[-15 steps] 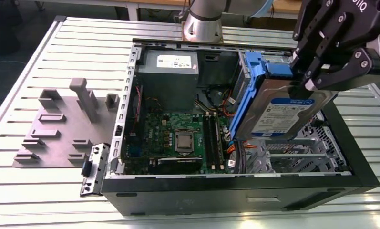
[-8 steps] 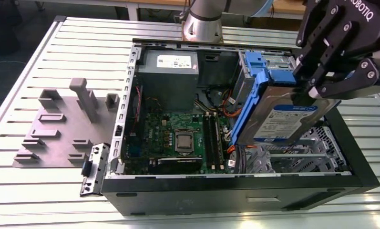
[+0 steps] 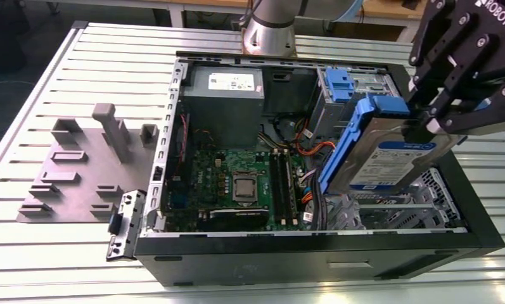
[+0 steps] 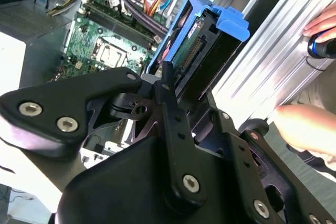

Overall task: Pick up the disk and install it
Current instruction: 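Insert the disk into the insertion slot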

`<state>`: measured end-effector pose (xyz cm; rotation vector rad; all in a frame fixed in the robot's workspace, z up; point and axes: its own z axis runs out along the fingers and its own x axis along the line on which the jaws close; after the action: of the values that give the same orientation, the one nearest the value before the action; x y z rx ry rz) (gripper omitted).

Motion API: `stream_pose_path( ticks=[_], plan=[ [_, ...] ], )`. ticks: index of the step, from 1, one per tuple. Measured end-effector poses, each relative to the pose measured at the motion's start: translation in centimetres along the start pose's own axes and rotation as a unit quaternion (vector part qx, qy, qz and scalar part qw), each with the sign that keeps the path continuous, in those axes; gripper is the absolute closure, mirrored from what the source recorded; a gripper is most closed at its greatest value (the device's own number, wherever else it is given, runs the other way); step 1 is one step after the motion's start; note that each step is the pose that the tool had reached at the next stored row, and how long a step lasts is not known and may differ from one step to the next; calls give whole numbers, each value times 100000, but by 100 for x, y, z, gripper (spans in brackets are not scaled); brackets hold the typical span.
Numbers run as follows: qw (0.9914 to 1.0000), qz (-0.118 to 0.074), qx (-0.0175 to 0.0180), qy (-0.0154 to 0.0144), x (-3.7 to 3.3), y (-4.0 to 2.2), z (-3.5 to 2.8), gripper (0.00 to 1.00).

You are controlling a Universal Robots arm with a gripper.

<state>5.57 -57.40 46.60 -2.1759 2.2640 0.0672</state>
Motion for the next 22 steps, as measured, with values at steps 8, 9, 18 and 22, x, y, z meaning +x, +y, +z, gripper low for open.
stream_pose_path(
  ticks=[8, 9, 18, 22],
  plan=[
    [100000, 0, -10, 8, -9, -235, 8, 65],
    [100000, -3, -13, 7, -10, -266, 9, 65],
    [100000, 0, -18, 7, -12, -423, 76, 65],
    [100000, -4, -18, 9, -14, -487, 91, 65]
  ],
)
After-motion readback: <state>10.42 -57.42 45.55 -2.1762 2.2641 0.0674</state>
